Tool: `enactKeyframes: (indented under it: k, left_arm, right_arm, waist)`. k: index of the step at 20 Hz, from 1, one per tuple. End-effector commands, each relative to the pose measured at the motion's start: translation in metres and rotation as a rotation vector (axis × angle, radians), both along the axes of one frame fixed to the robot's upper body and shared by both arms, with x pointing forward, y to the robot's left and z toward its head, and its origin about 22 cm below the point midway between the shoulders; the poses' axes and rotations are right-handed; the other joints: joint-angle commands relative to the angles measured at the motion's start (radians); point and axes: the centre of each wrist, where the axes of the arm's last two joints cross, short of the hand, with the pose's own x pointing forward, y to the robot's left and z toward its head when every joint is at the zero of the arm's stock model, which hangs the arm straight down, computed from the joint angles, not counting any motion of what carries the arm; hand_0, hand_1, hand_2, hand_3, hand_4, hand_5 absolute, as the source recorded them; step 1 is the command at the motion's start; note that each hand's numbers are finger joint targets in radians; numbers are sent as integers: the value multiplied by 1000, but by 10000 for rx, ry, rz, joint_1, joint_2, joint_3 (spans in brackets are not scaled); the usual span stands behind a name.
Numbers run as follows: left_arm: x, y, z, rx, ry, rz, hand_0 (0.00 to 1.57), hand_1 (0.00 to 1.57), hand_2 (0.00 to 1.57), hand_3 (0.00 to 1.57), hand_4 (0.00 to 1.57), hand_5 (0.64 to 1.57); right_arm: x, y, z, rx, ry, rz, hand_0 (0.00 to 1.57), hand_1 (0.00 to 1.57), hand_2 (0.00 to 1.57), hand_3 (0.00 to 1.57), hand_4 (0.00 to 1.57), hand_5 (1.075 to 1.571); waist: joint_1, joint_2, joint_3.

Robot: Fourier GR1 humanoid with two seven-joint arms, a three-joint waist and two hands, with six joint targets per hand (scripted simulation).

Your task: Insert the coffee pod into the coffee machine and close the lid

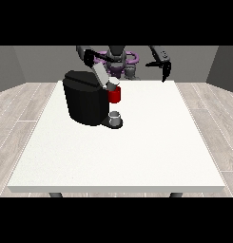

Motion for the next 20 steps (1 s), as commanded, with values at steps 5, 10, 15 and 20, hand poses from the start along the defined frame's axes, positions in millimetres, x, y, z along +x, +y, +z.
enactKeyframes:
  k: [5,10,15,20]
  left_arm:
    - [-3,19,12,-272,-561,180,0,0,0,0,301,1571]
    - [6,3,6,-360,-590,394,0,0,0,0,353,1571]
    - [-6,4,3,168,-704,-118,0,0,0,0,363,1571]
    - [5,1,6,-192,-485,371,0,0,0,0,385,1571]
  right_arm:
    - [32,-18,11,127,118,-178,0,0,0,0,424,1571]
    - [36,-4,-3,45,-76,-139,0,0,0,0,420,1571]
    - [50,-13,8,223,-231,-393,0,0,0,0,435,1571]
    - [49,-12,5,107,-155,-137,0,0,0,0,396,1571]
  waist:
    - [93,527,-1]
    - [-139,789,-1]
    - [202,942,-1]
    - [122,1065,0]
